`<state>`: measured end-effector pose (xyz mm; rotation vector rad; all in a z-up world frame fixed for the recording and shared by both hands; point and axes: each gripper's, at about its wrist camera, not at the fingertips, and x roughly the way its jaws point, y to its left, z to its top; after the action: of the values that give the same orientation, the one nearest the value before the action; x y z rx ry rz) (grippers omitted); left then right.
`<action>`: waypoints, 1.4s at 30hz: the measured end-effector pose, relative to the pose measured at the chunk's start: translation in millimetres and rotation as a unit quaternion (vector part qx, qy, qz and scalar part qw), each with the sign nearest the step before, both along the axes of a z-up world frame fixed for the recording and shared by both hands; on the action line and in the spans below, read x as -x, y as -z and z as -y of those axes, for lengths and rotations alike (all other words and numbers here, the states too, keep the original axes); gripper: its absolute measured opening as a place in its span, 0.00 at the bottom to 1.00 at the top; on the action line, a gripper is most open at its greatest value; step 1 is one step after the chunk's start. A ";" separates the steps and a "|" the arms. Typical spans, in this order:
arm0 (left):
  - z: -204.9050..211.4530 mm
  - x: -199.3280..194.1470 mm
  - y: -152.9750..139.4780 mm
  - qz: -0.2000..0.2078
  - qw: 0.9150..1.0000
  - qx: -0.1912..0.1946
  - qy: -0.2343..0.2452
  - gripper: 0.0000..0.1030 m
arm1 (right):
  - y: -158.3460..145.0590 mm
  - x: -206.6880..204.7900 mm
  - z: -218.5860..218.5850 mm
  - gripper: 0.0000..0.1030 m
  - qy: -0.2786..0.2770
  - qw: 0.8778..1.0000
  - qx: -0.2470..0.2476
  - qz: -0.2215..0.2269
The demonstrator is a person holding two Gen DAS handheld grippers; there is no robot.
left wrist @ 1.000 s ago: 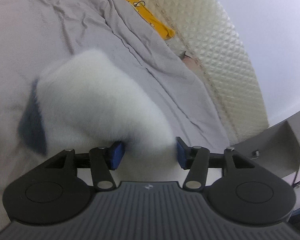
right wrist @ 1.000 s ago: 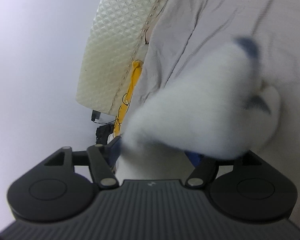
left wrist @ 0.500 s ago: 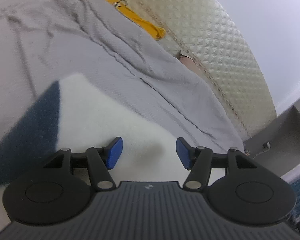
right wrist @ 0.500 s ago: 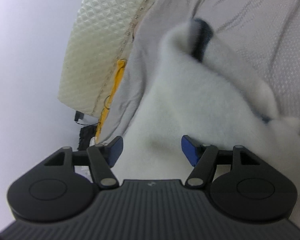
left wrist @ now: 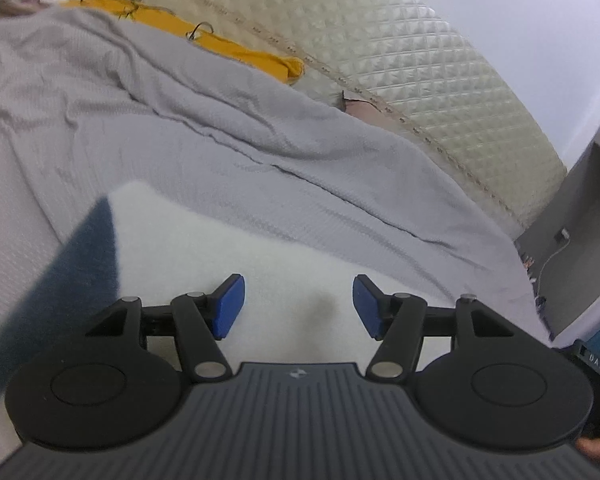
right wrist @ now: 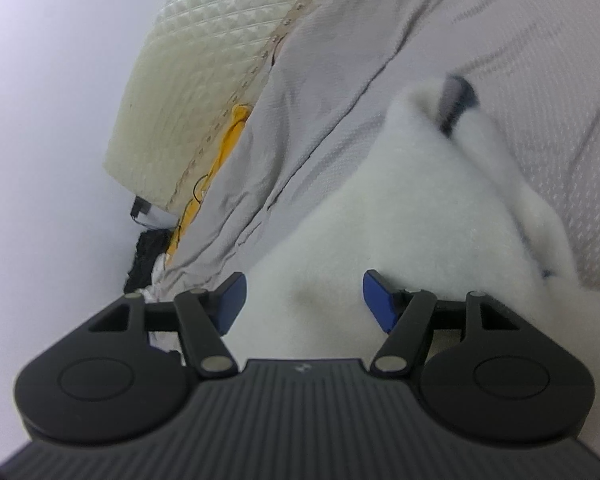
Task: Fold large clothes
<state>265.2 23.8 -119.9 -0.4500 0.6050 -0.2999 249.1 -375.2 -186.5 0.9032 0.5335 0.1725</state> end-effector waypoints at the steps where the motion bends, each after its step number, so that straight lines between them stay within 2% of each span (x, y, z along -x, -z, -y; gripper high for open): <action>1: -0.4 6.9 -5.3 0.005 1.000 -0.011 0.001 0.64 | -4.8 2.5 -2.1 0.65 -0.001 1.000 0.016 0.000; 3: 0.5 15.1 -11.6 0.017 0.999 -0.031 -0.003 0.64 | -15.1 7.9 -7.2 0.67 0.001 0.999 0.050 0.003; 5: 2.1 21.9 -15.5 0.019 0.998 -0.056 -0.005 0.64 | -27.6 15.9 -15.4 0.68 0.001 0.994 0.106 0.007; 8: 3.2 31.9 -15.8 0.018 0.998 -0.060 0.002 0.64 | -38.0 30.6 -31.8 0.68 0.003 0.981 0.193 0.012; 11: 8.7 38.6 -13.2 0.019 0.995 -0.095 0.000 0.64 | -39.9 38.0 -48.1 0.67 -0.006 0.969 0.248 0.012; 20: 22.8 31.7 5.7 0.001 0.987 -0.160 0.007 0.64 | -18.1 32.7 -68.4 0.65 -0.041 0.945 0.324 -0.017; 27: 34.1 20.8 19.8 -0.009 0.982 -0.188 -0.002 0.67 | -10.9 25.6 -69.8 0.65 -0.040 0.940 0.337 -0.014; 29: 32.5 19.5 18.3 -0.013 0.983 -0.182 -0.004 0.67 | -10.8 24.7 -69.5 0.65 -0.041 0.940 0.339 -0.014; 34: 23.9 34.9 4.5 -0.012 0.990 -0.141 -0.013 0.68 | -12.3 25.8 -69.0 0.65 -0.037 0.941 0.337 -0.016; 38: 4.3 65.7 -4.8 -0.018 0.998 -0.061 -0.021 0.78 | -14.5 32.3 -72.1 0.65 -0.028 0.942 0.333 -0.019; 40: -10.2 81.5 -4.0 -0.044 0.999 -0.011 -0.029 0.81 | -15.2 38.2 -75.8 0.65 -0.023 0.942 0.333 -0.021; 42: -25.6 96.0 -0.8 -0.074 0.996 0.044 -0.039 0.81 | -15.4 43.8 -78.6 0.66 -0.019 0.942 0.334 -0.022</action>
<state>169.2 49.4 -119.0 -0.5821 0.7180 -0.2201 205.3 -296.6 -171.1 0.2328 0.5981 -0.0011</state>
